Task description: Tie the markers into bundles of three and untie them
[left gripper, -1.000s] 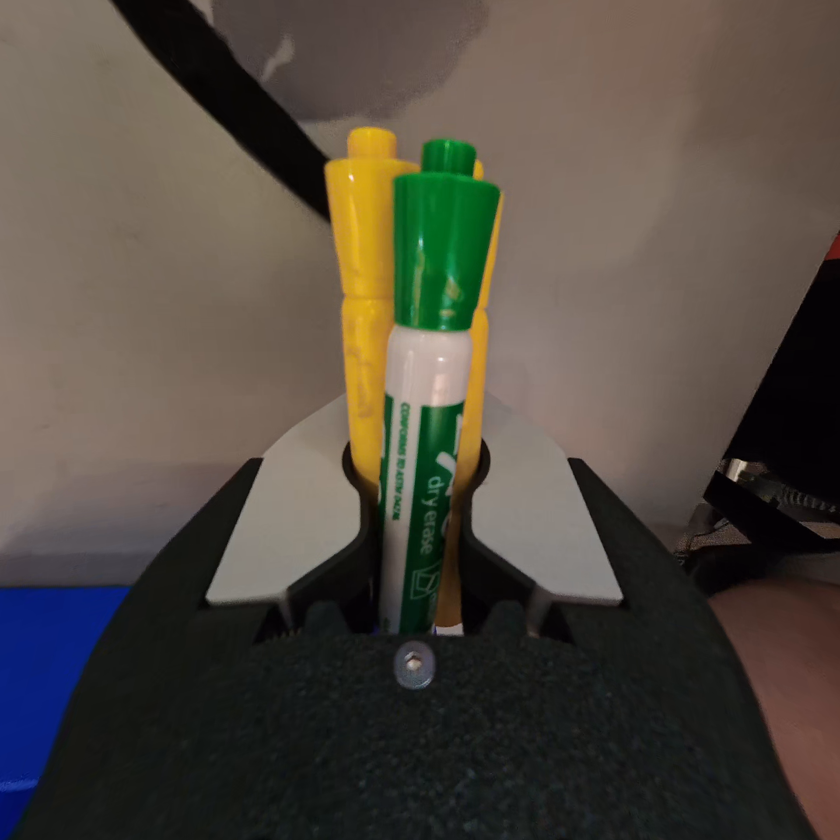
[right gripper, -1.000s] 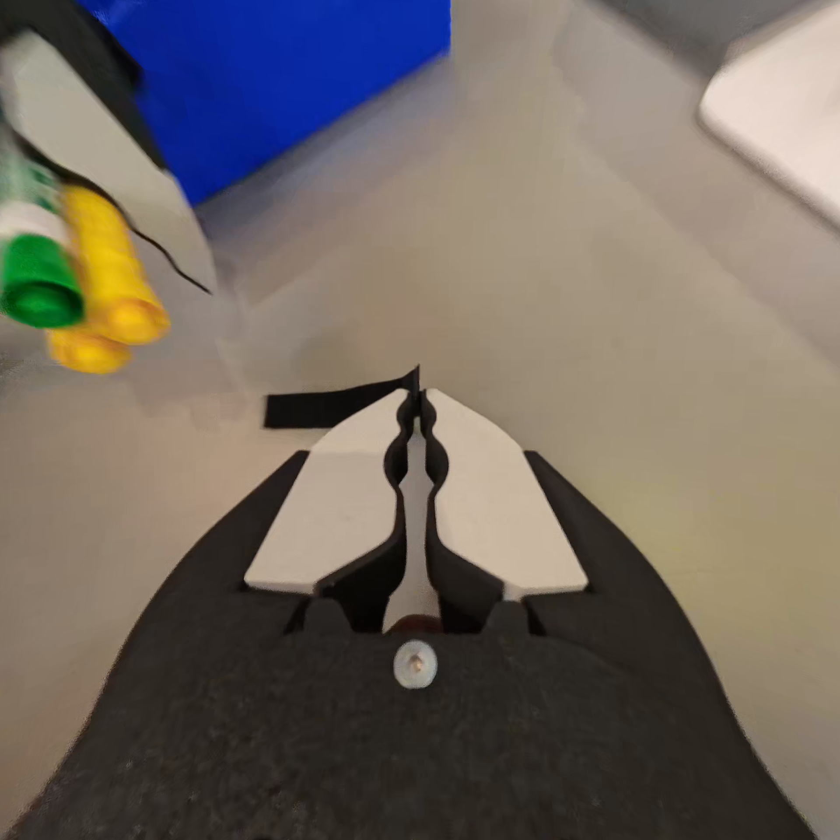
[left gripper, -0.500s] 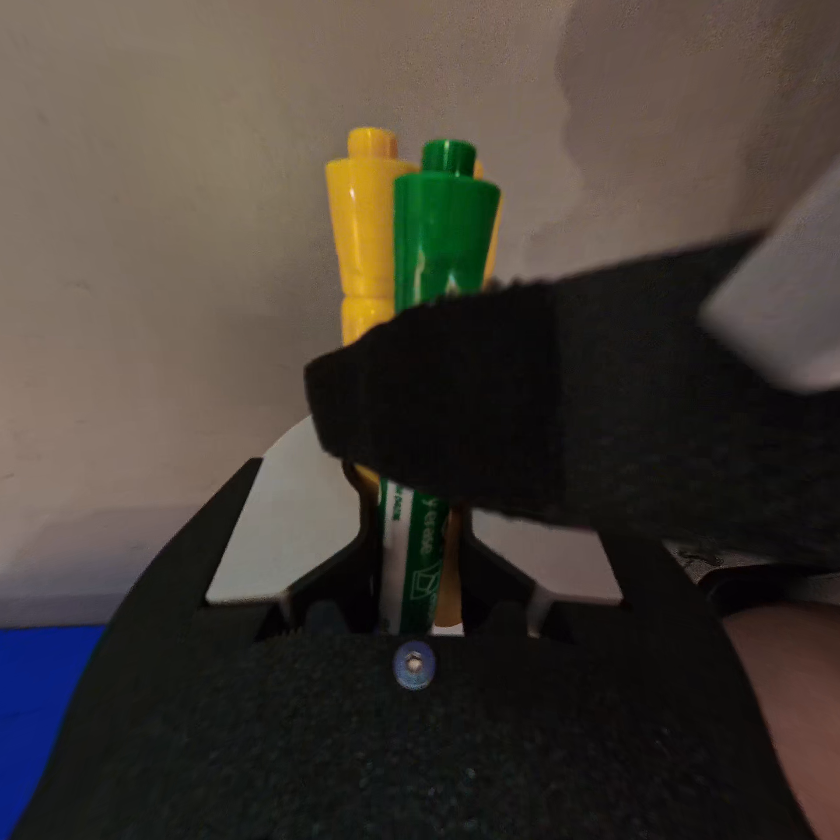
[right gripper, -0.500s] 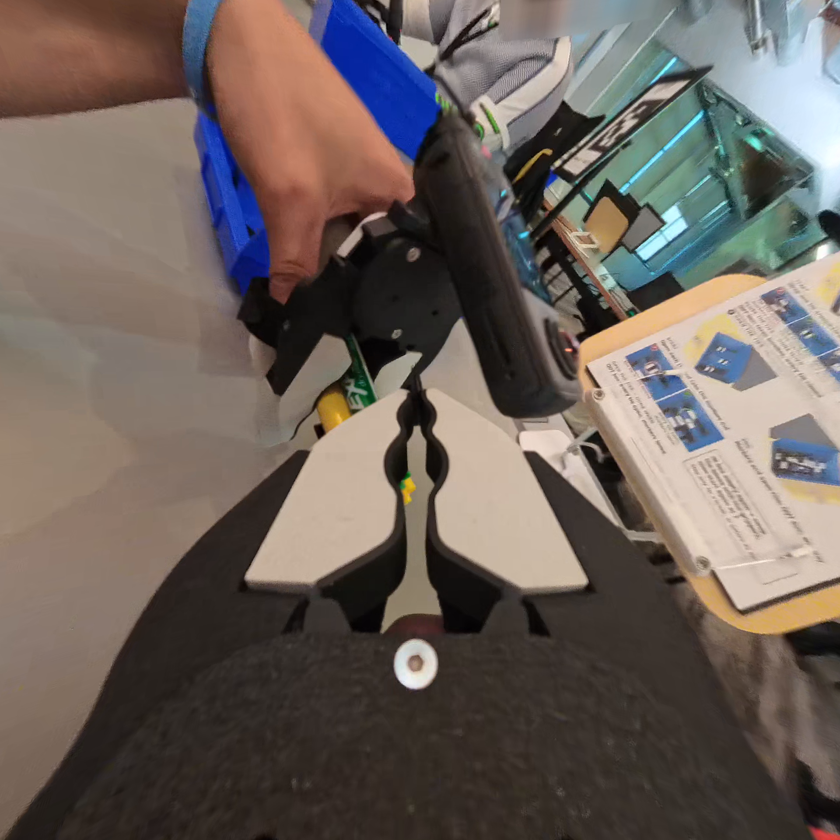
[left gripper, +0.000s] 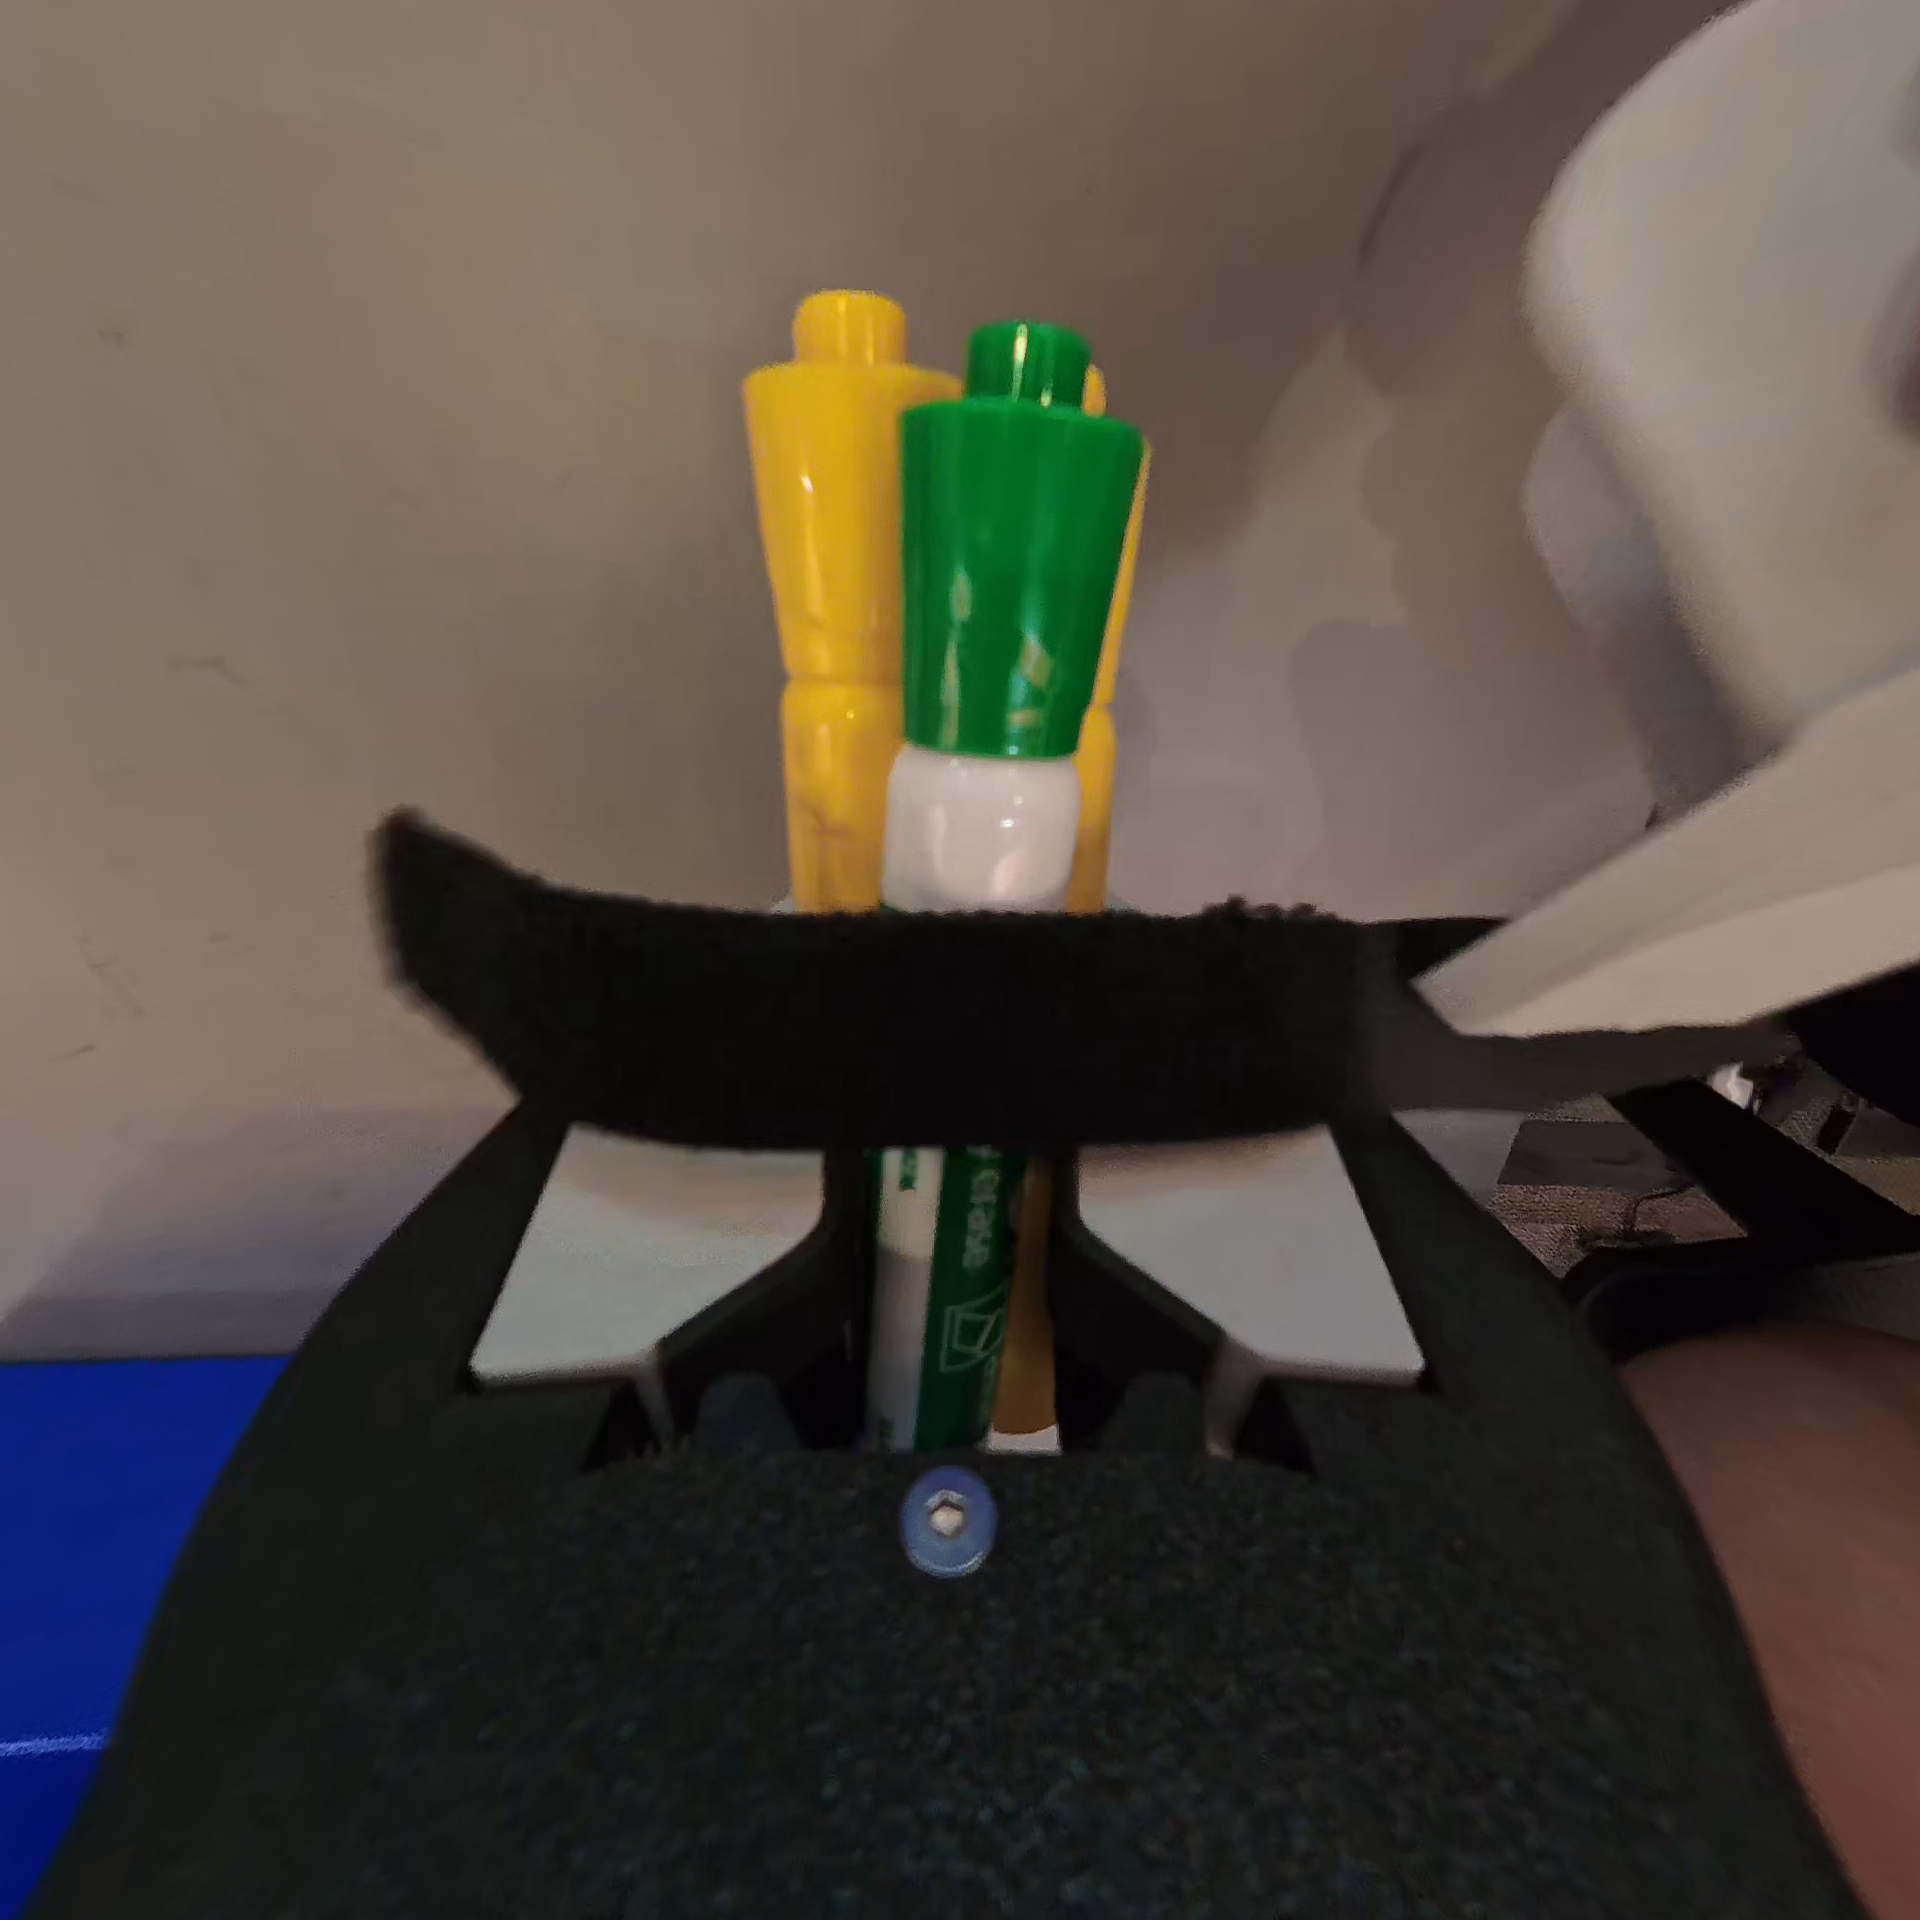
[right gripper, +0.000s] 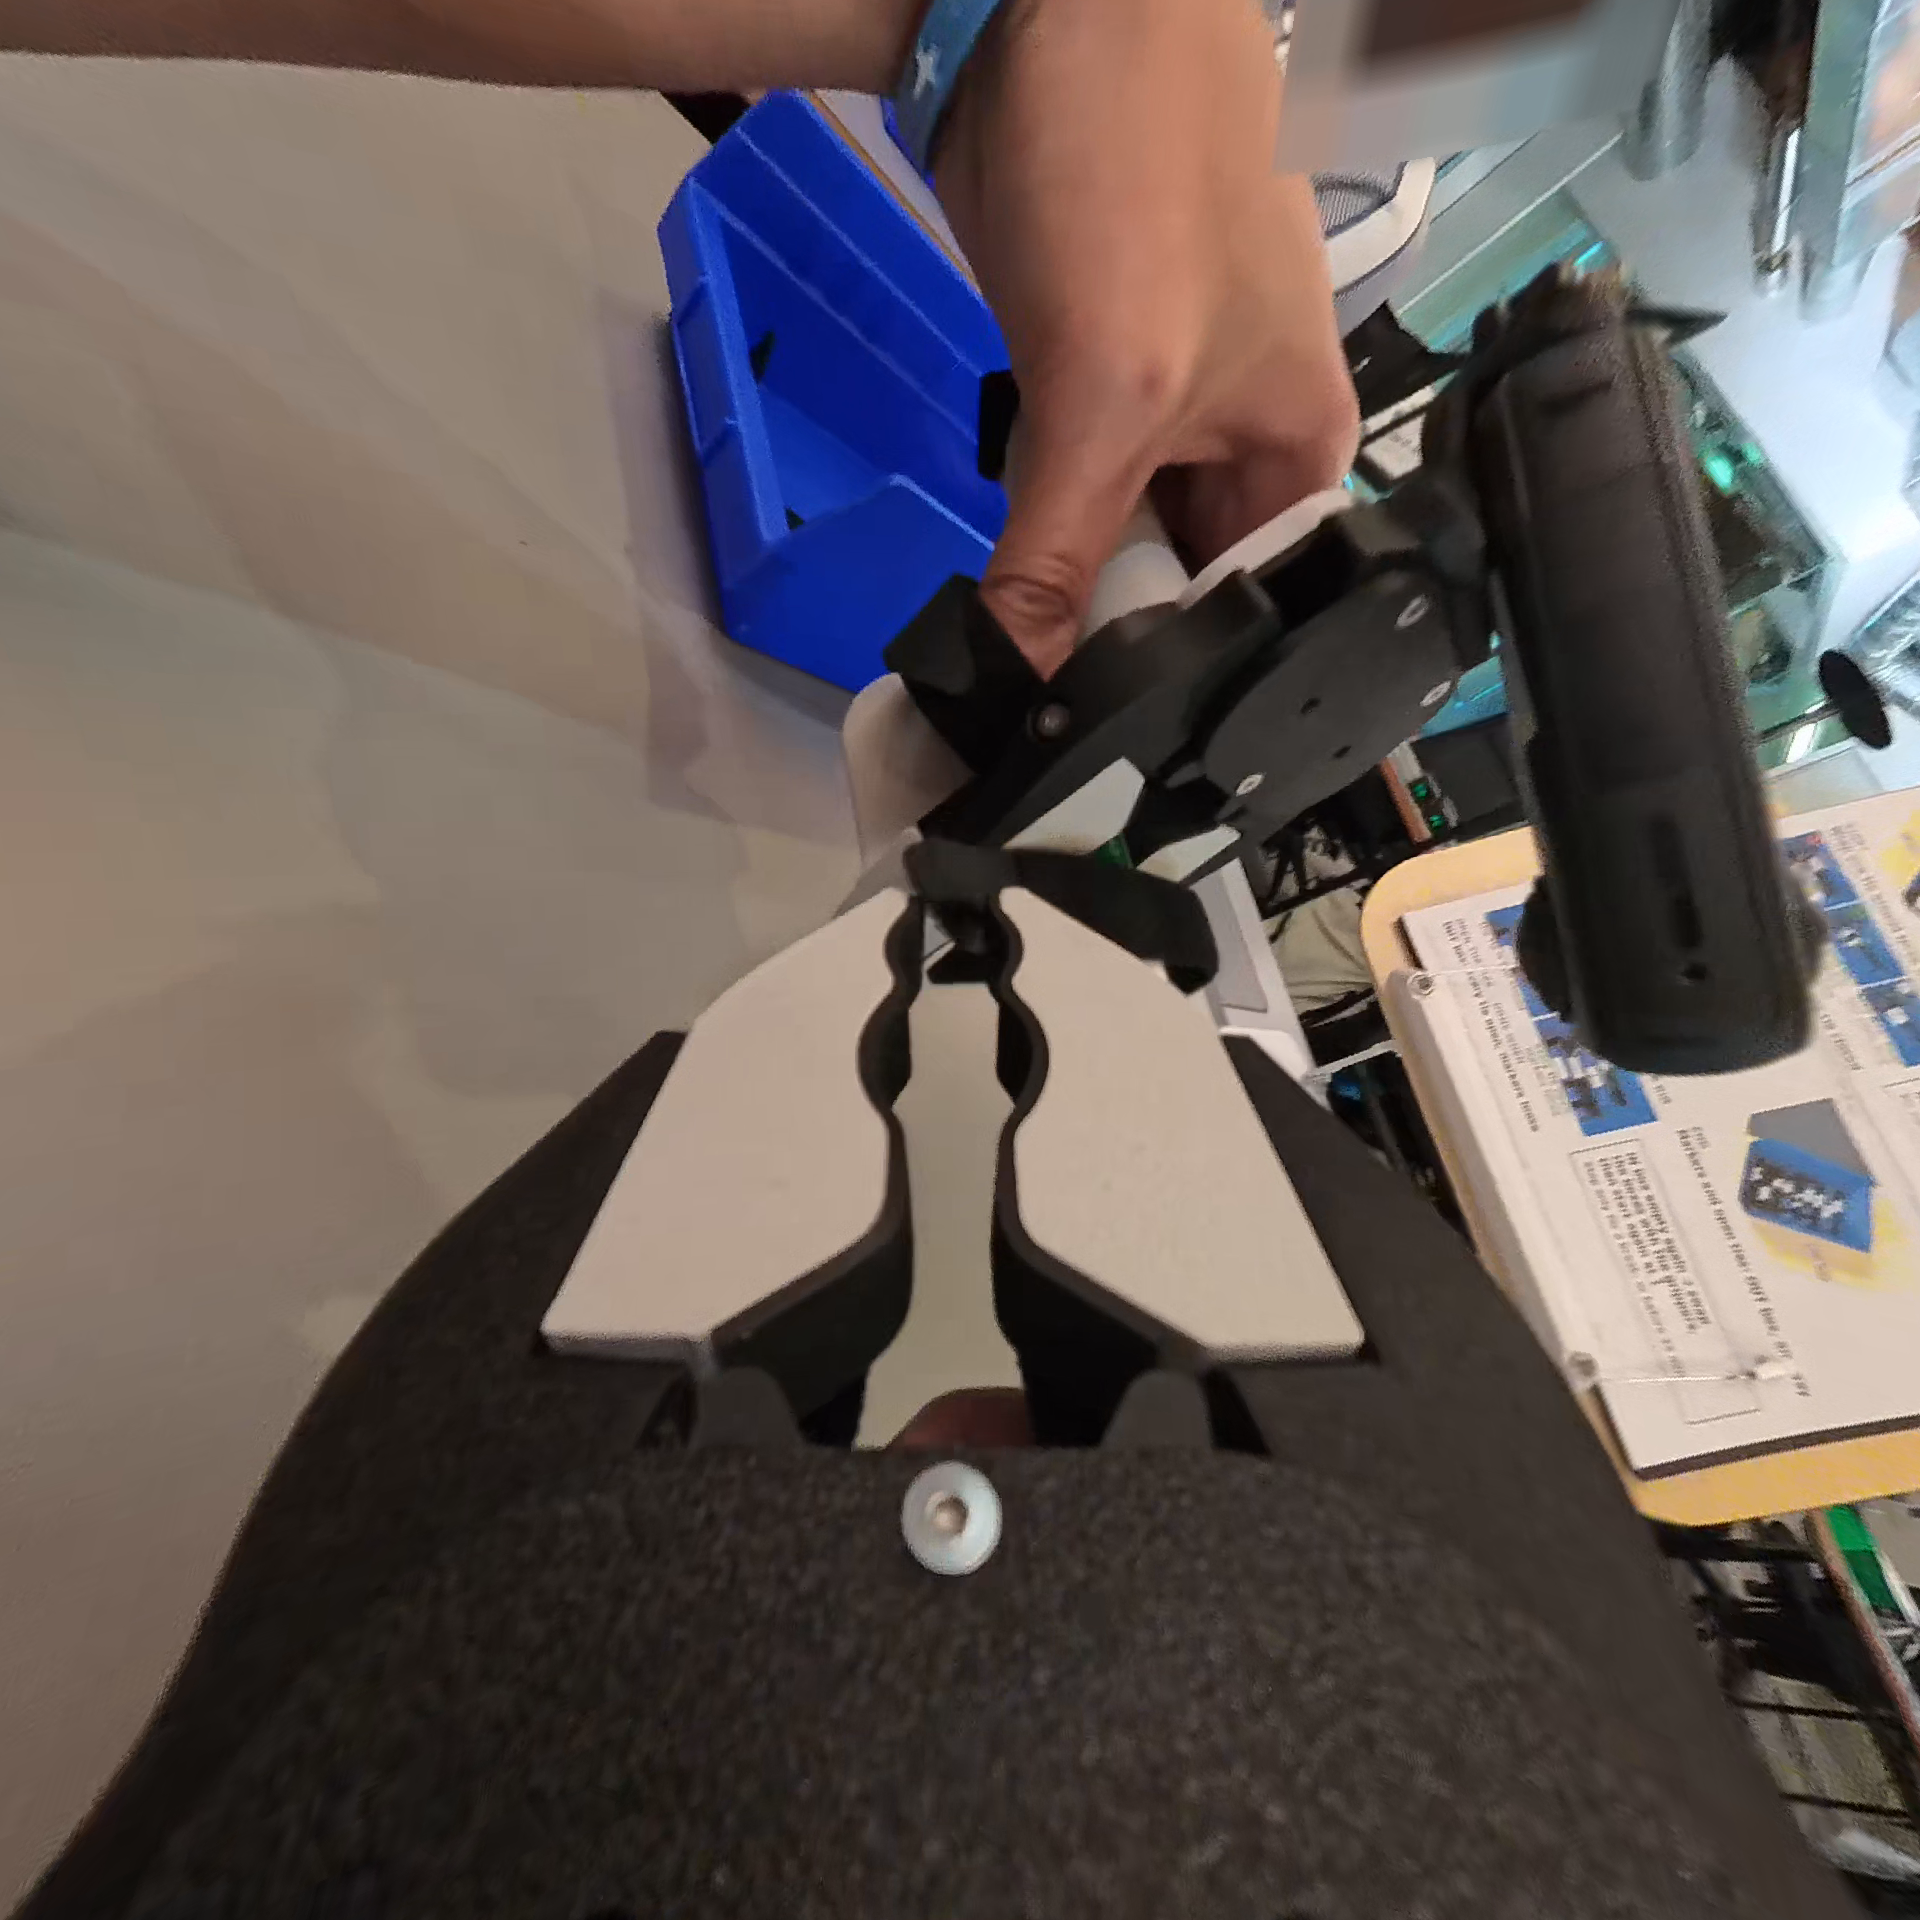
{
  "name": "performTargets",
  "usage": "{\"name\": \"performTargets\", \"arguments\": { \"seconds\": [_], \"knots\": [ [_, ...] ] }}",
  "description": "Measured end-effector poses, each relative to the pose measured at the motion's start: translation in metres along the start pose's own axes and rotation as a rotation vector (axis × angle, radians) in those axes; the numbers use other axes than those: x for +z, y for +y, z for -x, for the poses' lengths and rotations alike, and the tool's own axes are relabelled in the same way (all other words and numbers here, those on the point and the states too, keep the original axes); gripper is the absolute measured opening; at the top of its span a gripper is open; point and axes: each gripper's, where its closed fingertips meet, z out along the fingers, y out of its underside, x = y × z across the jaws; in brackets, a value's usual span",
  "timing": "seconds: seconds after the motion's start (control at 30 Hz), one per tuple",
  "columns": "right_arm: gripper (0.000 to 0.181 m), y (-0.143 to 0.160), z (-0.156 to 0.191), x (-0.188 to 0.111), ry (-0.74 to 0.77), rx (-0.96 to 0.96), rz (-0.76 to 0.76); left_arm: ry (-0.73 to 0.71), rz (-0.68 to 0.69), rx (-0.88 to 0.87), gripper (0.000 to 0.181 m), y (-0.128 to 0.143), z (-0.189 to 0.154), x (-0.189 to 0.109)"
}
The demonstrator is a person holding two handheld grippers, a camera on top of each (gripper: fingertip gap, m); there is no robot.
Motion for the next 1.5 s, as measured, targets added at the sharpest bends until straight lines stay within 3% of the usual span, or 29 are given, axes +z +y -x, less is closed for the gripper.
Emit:
{"name": "performTargets", "arguments": {
  "seconds": [0.03, 0.57, 1.27, 1.5],
  "knots": [
    [0.013, 0.002, 0.000, 0.000, -0.007, 0.019, 0.004, -0.001, 0.001, 0.002, 0.041, 0.000, -0.001, -0.001],
    [0.021, -0.002, 0.026, -0.001, -0.100, 0.007, -0.023, 0.013, 0.013, -0.003, 0.041, 0.010, -0.005, 0.000],
    [0.040, -0.007, 0.022, 0.004, -0.250, 0.114, -0.102, 0.043, -0.019, 0.006, 0.041, 0.012, -0.015, -0.005],
    [0.039, -0.007, 0.023, 0.006, -0.268, 0.156, -0.098, 0.040, -0.029, 0.007, 0.041, 0.010, -0.014, -0.009]
  ]
}}
